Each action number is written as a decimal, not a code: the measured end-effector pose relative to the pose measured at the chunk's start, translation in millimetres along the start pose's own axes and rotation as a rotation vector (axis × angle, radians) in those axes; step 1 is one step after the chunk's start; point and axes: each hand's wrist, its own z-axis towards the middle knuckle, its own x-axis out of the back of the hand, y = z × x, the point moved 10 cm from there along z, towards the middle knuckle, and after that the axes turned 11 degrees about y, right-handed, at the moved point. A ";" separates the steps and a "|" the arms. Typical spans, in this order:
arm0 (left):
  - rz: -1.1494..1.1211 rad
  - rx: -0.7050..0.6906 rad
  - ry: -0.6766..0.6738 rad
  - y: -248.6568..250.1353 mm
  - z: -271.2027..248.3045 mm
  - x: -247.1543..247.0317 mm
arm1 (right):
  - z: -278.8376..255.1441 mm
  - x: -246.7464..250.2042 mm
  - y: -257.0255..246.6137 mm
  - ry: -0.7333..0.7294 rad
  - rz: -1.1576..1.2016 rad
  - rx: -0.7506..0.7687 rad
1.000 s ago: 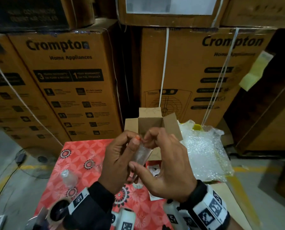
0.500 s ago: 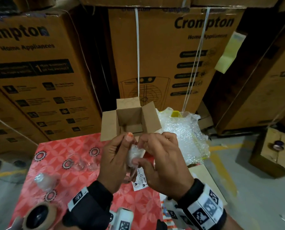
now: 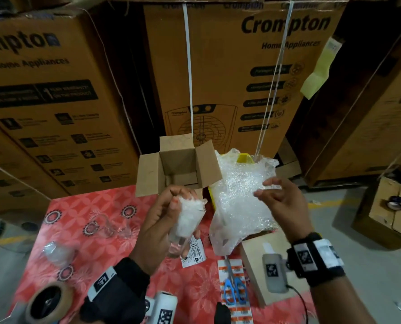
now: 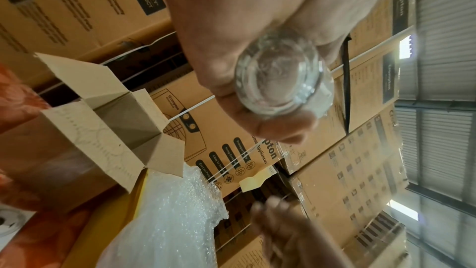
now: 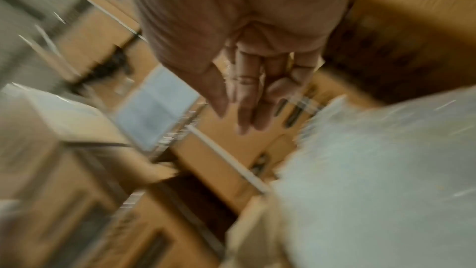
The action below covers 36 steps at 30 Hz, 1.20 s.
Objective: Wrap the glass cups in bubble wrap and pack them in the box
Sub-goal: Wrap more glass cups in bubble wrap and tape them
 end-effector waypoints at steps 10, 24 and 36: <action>0.045 -0.033 0.173 8.5 -1.5 17.5 | 48.6 -4.8 150.8 -0.092 -0.643 -0.070; 0.098 -0.126 0.281 18.6 -7.0 28.1 | 83.1 -7.8 126.0 0.061 -0.564 -0.174; 0.163 0.048 0.244 -9.9 0.7 26.1 | 81.0 -13.5 68.4 -0.076 0.576 -0.319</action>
